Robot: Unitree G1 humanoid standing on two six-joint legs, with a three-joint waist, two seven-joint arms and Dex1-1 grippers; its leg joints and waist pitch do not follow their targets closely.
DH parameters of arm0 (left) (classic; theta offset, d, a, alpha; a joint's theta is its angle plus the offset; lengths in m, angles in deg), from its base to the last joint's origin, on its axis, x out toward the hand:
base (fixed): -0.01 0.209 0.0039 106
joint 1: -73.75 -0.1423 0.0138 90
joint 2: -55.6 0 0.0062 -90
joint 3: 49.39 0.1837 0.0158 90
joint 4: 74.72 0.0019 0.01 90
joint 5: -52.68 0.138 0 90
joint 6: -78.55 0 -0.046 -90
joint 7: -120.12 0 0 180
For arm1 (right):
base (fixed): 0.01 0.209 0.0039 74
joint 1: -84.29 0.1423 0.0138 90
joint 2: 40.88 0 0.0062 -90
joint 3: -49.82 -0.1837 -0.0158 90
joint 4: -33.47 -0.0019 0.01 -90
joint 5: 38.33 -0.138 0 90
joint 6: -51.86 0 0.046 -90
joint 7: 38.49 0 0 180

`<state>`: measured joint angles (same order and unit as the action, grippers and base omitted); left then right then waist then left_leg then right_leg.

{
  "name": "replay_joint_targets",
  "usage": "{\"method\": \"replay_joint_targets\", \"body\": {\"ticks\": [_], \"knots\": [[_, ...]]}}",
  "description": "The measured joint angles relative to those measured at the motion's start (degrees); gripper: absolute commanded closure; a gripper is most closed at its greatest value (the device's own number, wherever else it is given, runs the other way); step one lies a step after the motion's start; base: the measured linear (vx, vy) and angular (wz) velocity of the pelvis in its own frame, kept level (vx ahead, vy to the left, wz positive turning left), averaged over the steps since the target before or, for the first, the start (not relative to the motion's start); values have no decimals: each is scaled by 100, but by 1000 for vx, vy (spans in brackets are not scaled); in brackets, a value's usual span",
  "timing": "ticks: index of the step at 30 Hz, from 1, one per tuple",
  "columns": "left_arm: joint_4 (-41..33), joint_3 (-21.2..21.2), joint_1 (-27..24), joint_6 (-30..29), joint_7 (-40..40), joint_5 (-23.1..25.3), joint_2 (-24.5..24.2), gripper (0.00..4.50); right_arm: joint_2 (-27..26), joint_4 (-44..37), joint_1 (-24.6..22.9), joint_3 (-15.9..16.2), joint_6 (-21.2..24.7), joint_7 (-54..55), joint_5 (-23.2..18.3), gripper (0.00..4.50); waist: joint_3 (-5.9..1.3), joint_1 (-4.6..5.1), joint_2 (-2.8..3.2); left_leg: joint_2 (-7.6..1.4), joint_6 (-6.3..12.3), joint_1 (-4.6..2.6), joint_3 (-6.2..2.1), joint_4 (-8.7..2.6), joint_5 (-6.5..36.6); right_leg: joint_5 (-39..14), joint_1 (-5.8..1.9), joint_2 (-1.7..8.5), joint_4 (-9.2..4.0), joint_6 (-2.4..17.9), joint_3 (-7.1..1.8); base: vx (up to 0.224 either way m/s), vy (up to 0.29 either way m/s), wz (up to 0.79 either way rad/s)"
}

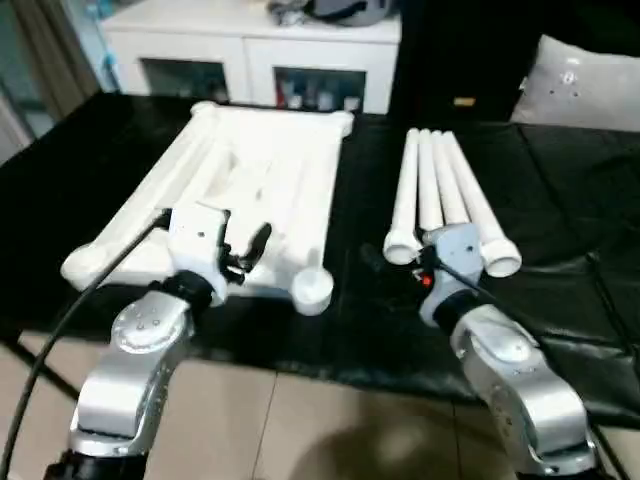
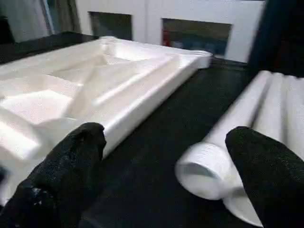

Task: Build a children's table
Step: Move to table

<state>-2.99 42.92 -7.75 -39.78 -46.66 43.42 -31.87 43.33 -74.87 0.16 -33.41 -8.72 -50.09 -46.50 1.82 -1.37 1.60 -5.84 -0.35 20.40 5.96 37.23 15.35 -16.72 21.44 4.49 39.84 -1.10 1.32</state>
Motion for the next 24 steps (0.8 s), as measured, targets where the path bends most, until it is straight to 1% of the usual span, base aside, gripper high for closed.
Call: {"method": "replay_joint_targets", "body": {"ticks": [1, 2, 3, 4, 5, 6, 7, 8, 9, 10, 11, 12, 13, 14, 15, 16, 18, 19, 20, 21, 23, 24], "knots": [[-3, 124, -23, -10, 33, -7, 76, 130, 14, 8, -46, -42, 24, 8, 8, 0, 0, -84, 25, -3, 320, -19, 20, 102, 72, -18, -38, -52, -44, 74, -53, 71, -71, 6], [-22, 231, -71, -14, 57, -18, 78, 130, 26, 23, -50, -93, 44, 27, 36, 0, 3, -172, 39, -9, 424, -15, 22, 201, 98, 5, -86, -142, -114, 112, -142, 79, -83, -23], [-23, 273, -97, -26, 71, -32, 67, 130, -12, 25, -50, -160, 45, 92, 89, 0, 30, -285, 68, -9, 278, 9, -14, 394, 62, 30, -181, -289, -192, 143, -282, 79, -47, -61], [-29, 263, -100, -25, 75, -41, 31, 130, -37, 15, -42, -204, 44, 120, 97, 0, 26, -351, 113, -19, 32, 11, -68, 371, 26, 38, -245, -404, -234, 151, -371, 79, -47, -61], [-56, 245, -100, -23, 77, -45, -5, 130, -46, 1, -20, -237, 38, 121, 97, 0, 8, -370, 243, -73, -214, 6, -85, 118, -2, 50, -286, -554, -275, 146, -385, 77, 9, -63], [-65, 183, -112, -11, 82, -39, -97, 130, -78, 14, 17, -247, 11, 115, 96, 0, 24, -362, 325, -187, -278, -119, -60, 129, 88, 45, -294, -635, -278, 132, -412, 82, 39, -59], [-52, 114, -131, -16, 84, -21, -145, 130, -118, 4, 43, -157, -10, 98, 73, 0, 55, -311, 271, -175, -246, -166, 39, 44, 104, -13, -239, -536, -233, 156, -368, 82, 39, -59], [-44, 57, -124, -19, 87, 1, -184, 130, -118, -30, 79, -80, -28, 64, 33, 0, 69, -238, 203, -153, -208, -197, 61, 5, 105, -49, -227, -411, -162, 181, -234, 75, 10, -40], [-12, 3, -117, -30, 101, 7, -208, 130, -70, -71, 79, -51, -43, 1, 7, 0, 48, -117, 150, -130, -154, -205, 65, -1, 94, -36, -221, -245, -180, 154, -56, 80, -17, -9], [-2, -7, -105, -32, 113, 8, -197, 130, 5, -75, 83, -60, -89, -46, -13, 0, 9, -55, 96, -129, -146, -197, 67, -5, 99, -40, -237, -230, -176, 111, -28, 80, -17, -9], [2, 20, -80, -33, 145, 4, -180, 130, 82, -79, 92, -96, -122, -98, -16, 0, -13, -46, 97, -125, -126, -108, 76, -8, 82, -23, -239, -232, -173, 84, -39, 90, -26, 6], [2, 79, -24, -34, 171, -4, -176, 130, 165, -59, 91, -166, -138, -138, -9, 0, -23, -48, 132, -109, -114, -36, 34, -11, 63, -12, -176, -245, -165, 72, -52, 67, -29, 2], [2, 82, 6, -34, 175, -4, -182, 130, 198, -34, 91, -221, -138, -147, 6, 0, -31, -59, 145, -101, -165, 2, 5, -13, 36, -8, -137, -258, -159, 66, -58, 67, -29, 2], [2, 73, 12, -34, 174, -3, -200, 130, 201, -11, 92, -251, -139, -151, 33, 0, -31, -74, 145, -103, -195, 21, -18, -15, 28, -3, -128, -280, -168, 57, -61, 0, 0, 0], [2, 60, 5, -37, 174, -4, -233, 130, 201, 9, 93, -246, -142, -183, 51, 0, -28, -117, 142, -120, -232, 38, -46, -12, 31, 1, -126, -301, -184, 55, -56, 0, 0, 0], [2, 37, -8, -43, 174, -4, -262, 130, 204, 26, 108, -245, -148, -228, 53, 0, -25, -153, 137, -126, -250, 47, -58, -11, 26, 6, -124, -306, -189, 54, -48, 0, 0, 0], [2, 18, -27, -117, 233, -8, -378, 130, 194, 58, 152, -152, -160, -349, 42, 0, -20, -216, 141, -136, -280, 42, -63, -12, 18, 23, -128, -303, -202, 58, -41, 0, 0, 0], [2, 11, -48, -163, 300, -5, -468, 130, 239, 69, 202, -99, -162, -416, 34, 0, -14, -236, 150, -137, -287, 25, -70, -19, 14, 42, -144, -303, -223, 58, -34, 0, 0, 0], [2, 4, -73, -189, 351, -4, -550, 130, 322, 82, 260, -46, -162, -477, 30, 0, -10, -250, 156, -138, -318, -8, -70, -35, 18, 62, -158, -302, -249, 64, -33, 0, 0, 0], [5, -7, -97, -200, 460, -4, -646, 130, 461, 97, 330, 21, -153, -589, 30, 0, -7, -254, 158, -143, -335, -23, -64, -55, -2, 90, -180, -302, -285, 74, -33, 0, 0, 0], [19, -8, -96, -204, 622, -10, -768, 130, 614, 113, 351, 57, -123, -769, 28, 0, -2, -245, 150, -145, -330, -33, -50, -57, -27, 91, -189, -299, -289, 115, -38, -33, 5, -1], [71, -4, -94, -216, 807, -58, -926, 130, 721, 135, 367, 112, -84, -952, 12, 0, 7, -226, 149, -149, -329, -33, -37, -60, -39, 102, -189, -297, -288, 129, -41, -77, 6, -5]]}}
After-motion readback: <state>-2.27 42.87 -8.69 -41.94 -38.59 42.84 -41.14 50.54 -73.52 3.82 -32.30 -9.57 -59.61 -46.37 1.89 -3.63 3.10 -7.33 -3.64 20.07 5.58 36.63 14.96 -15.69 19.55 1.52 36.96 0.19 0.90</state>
